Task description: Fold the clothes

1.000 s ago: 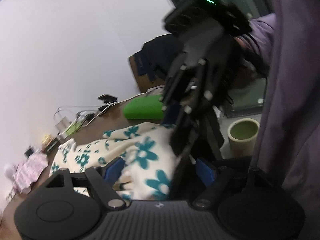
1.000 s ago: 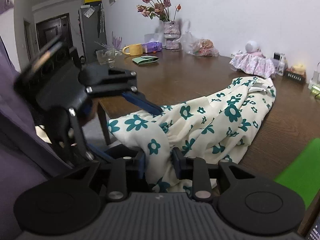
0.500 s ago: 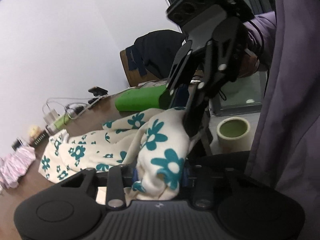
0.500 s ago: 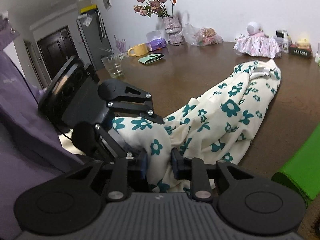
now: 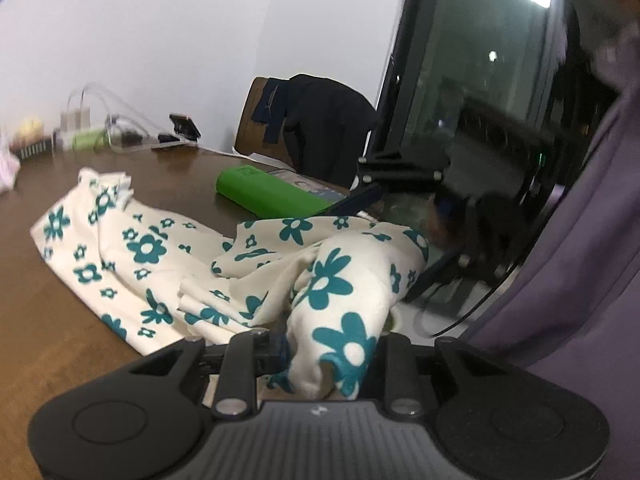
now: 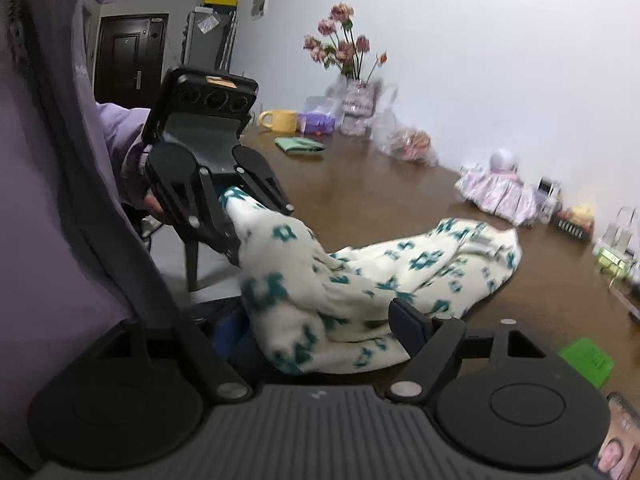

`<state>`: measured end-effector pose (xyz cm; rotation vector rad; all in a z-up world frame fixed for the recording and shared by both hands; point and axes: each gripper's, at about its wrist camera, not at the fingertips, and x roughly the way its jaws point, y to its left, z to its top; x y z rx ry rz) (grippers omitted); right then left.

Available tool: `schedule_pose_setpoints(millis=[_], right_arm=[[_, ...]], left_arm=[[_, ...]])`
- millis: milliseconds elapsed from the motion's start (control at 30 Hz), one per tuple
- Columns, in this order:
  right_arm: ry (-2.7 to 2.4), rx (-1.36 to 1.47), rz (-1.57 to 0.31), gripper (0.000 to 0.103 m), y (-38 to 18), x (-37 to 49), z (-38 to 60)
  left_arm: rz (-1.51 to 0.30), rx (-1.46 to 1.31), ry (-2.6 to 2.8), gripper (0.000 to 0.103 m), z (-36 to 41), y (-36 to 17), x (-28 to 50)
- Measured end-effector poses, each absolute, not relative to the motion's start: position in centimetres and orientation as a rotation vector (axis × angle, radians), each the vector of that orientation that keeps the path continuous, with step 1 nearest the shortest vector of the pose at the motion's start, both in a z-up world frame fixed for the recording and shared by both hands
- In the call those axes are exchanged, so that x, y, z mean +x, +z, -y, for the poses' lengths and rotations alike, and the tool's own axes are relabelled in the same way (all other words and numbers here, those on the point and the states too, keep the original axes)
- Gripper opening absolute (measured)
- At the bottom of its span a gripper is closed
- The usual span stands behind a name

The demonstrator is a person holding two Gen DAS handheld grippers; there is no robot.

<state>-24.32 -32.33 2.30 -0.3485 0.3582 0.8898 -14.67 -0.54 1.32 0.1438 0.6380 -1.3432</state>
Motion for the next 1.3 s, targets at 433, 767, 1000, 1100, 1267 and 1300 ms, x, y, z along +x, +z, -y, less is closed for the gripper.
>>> schedule_pose_setpoints(millis=[433, 767, 1000, 1100, 1267, 1300], right_arm=[[0.882, -0.389, -0.283, 0.082, 0.7, -22.8, 32.1], [1.077, 0.022, -0.607, 0.031, -0.3, -17.6, 33.5], [1.063, 0.334, -0.753, 0.029, -0.8, -14.7, 34.9], [1.039, 0.405, -0.793, 0.029, -0.4, -14.5, 34.9], [0.934, 0.351, -0.757, 0.033, 0.4, -14.9, 33.9], [0.906, 0.322, -0.738, 0.034, 0.4, -15.3, 33.8]], left_arm=[[-0.795, 0.044, -1.427, 0.025, -0.6, 2.4, -13.7], [-0.772, -0.025, -1.389, 0.032, -0.9, 2.4, -13.5], [-0.724, -0.1, -1.264, 0.06, -2.0, 2.1, -12.5], [-0.749, -0.13, -1.242, 0.058, -1.8, 1.5, -11.8], [-0.802, -0.189, -1.196, 0.038, -0.9, 0.4, -10.9], [-0.814, -0.188, -1.189, 0.033, -0.8, 0.3, -10.8]])
